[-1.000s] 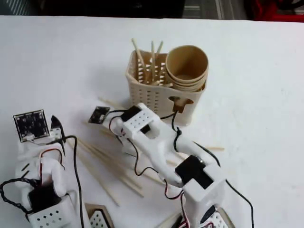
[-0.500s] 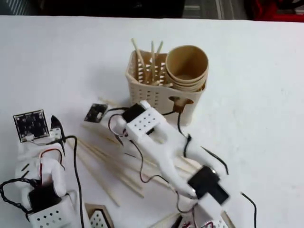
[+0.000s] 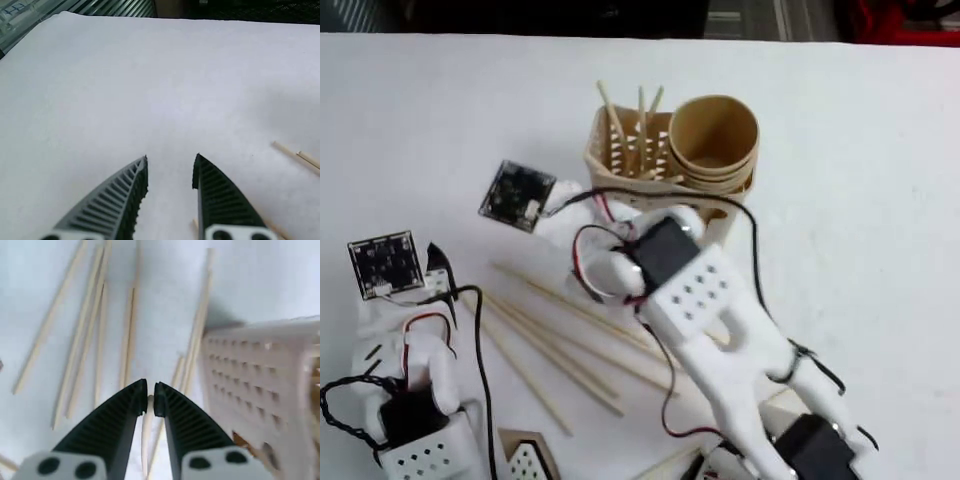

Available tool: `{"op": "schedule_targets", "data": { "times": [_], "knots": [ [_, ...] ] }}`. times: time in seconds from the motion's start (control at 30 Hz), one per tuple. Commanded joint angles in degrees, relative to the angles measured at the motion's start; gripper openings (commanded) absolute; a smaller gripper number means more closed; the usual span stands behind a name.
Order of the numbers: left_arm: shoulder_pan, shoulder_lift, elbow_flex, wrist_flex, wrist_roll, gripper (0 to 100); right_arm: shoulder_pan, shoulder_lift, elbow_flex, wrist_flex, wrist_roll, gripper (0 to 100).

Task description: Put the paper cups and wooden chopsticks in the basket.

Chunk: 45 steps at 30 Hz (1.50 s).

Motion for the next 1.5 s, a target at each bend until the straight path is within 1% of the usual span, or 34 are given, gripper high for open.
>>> {"op": "schedule_targets", "data": {
  "times": [0.0, 0.13, 0.4, 0.5, 0.7, 0.83, 0.93, 1.13, 1.27, 1.3, 1.4, 1.43, 1.47],
  "knots": [
    [-0.22, -0.4, -0.35, -1.23, 0.26, 16, 0.48, -3.56, -11.25, 2.68, -1.93, 1.8],
    [-0.22, -0.4, -0.35, -1.23, 0.26, 16, 0.48, -3.47, -21.71, 4.53, -3.96, 1.8],
    [-0.22, -0.4, -0.35, -1.23, 0.26, 16, 0.48, -3.47, -38.24, 4.18, -6.77, 1.8],
    [-0.22, -0.4, -0.35, -1.23, 0.26, 16, 0.48, -3.47, -42.99, 2.59, -8.26, 1.8],
    [-0.22, -0.4, -0.35, -1.23, 0.26, 16, 1.54, -3.47, -48.62, -2.51, -8.35, 1.8],
    [-0.22, -0.4, -0.35, -1.23, 0.26, 16, 5.93, -3.47, -49.14, -7.16, -8.35, 1.8],
    [-0.22, -0.4, -0.35, -1.23, 0.26, 16, 9.01, -3.3, -47.91, -8.22, -8.35, 1.8],
    [-0.22, -0.4, -0.35, -1.23, 0.26, 16, 10.15, -1.89, -39.65, -7.16, -8.79, 1.8],
    [-0.31, -0.4, -0.35, -1.23, 0.26, 16, 10.24, -1.89, -33.49, -7.16, -13.98, 2.3],
    [-0.31, -0.4, -0.35, -1.23, 0.26, 16, 10.24, -2.15, -32.7, -6.55, -14.15, 4.6],
    [-0.31, -0.4, -0.35, -1.23, 0.26, 16, 10.07, -2.33, -33.67, -3.3, -15.65, 17.6],
    [-0.31, -0.4, -0.35, -1.23, 0.26, 16, 9.89, -2.33, -34.81, -1.71, -16.18, 19.8],
    [-0.22, -0.4, -0.35, -1.23, 0.26, 16, 9.89, -2.33, -36.22, 0.31, -16.26, 19.4]
  ]
}}
